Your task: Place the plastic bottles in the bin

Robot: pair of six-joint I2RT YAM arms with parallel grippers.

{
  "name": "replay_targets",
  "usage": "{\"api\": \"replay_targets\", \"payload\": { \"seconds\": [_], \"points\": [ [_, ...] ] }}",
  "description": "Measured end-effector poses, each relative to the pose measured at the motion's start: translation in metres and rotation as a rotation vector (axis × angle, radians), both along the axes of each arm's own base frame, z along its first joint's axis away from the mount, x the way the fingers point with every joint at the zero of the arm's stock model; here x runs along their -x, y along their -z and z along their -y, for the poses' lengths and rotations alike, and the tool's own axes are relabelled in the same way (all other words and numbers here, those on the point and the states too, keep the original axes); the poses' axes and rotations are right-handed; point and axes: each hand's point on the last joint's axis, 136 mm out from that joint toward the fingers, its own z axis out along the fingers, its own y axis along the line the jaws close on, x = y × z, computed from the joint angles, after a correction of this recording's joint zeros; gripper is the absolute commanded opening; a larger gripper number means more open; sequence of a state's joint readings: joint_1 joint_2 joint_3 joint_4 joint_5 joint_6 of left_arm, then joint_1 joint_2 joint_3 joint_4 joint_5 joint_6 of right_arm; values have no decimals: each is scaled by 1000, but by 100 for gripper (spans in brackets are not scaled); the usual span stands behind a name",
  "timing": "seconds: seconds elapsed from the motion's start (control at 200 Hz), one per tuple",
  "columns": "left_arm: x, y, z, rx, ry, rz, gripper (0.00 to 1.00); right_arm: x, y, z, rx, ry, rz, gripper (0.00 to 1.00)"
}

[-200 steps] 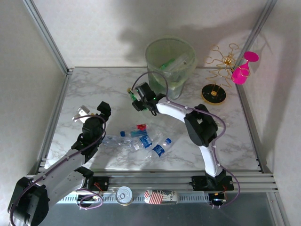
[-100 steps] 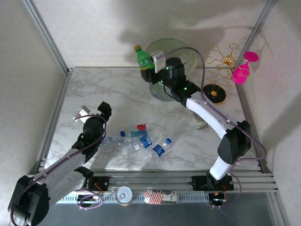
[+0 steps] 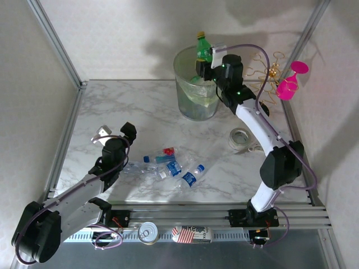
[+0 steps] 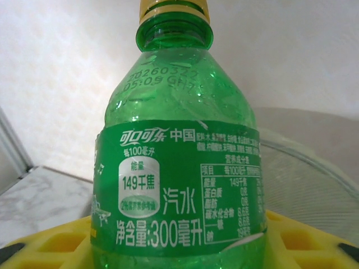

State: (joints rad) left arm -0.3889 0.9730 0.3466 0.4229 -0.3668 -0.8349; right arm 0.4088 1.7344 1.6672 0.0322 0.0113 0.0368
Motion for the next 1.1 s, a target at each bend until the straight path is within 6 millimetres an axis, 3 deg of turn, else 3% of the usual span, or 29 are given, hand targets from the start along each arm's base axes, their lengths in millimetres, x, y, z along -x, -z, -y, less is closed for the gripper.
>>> {"api": "replay_targets", "payload": {
  "seconds": [0.2,0.32,0.436,0.661,0.806,1.102],
  "points": [
    [-1,-1,1,1,5,0,100,-26,38,-3,26,20,-89,52],
    [-1,-1,1,1,4,-1,100,-32,57,-7,36,20,-136,63],
    [-1,-1,1,1,5,-1,100,-33,63,-7,41,21,-156,77],
    [-1,0,1,1,5,-2,100,-32,56,-5,34,33,-143,98],
    [-4,-1,3,1,9,-6,100,-23,42,0,24,35,-115,99],
    [-12,-20,16,10,62,-12,100,30,5,11,-21,-17,-28,99]
  ]
}}
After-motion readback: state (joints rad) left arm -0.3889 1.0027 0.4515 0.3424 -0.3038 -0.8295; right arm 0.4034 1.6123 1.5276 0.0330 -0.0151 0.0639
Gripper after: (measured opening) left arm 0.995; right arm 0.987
